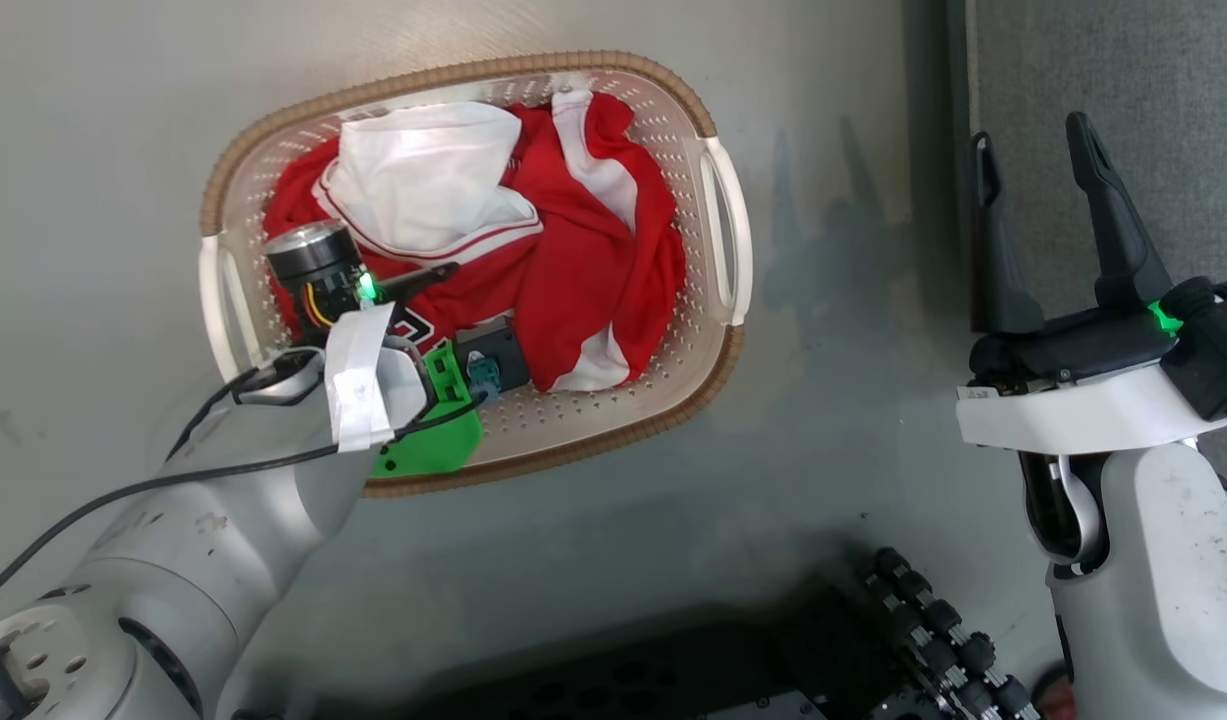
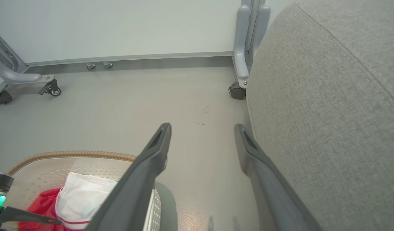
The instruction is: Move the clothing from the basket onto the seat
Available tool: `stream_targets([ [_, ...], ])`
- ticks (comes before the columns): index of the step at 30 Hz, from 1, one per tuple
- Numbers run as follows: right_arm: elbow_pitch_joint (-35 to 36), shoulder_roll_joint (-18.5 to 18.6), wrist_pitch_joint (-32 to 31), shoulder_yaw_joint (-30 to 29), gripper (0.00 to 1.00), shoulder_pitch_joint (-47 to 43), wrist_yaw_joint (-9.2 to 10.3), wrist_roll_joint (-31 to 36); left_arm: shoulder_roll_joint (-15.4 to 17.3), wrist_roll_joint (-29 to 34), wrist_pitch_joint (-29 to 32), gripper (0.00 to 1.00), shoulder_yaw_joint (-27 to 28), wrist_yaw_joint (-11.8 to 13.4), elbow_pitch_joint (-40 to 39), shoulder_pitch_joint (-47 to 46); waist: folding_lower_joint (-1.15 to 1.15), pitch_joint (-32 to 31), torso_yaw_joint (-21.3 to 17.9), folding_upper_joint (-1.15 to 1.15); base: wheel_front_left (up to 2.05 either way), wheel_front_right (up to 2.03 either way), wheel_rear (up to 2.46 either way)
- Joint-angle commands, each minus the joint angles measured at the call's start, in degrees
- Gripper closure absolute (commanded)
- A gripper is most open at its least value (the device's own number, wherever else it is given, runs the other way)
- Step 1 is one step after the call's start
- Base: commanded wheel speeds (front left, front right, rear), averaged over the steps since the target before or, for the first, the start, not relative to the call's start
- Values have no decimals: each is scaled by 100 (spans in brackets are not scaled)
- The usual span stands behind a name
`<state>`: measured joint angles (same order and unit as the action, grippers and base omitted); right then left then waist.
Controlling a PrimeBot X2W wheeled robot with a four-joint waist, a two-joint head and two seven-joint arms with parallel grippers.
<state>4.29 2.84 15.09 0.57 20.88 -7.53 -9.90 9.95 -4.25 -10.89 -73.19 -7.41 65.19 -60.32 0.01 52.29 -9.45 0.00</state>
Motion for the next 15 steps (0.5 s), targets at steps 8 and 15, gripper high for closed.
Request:
stream_targets([
  [8, 6, 10, 12, 19, 0, 167, 8, -235, -64, 646, 495, 0, -20, -7, 617, -321, -1, 499, -326, 0, 0, 0, 0],
  [15, 66, 11, 12, 78, 0, 221, 8, -311, 27, 734, 784, 0, -22, -7, 782, -566, -1, 719, -428, 0, 0, 0, 0],
])
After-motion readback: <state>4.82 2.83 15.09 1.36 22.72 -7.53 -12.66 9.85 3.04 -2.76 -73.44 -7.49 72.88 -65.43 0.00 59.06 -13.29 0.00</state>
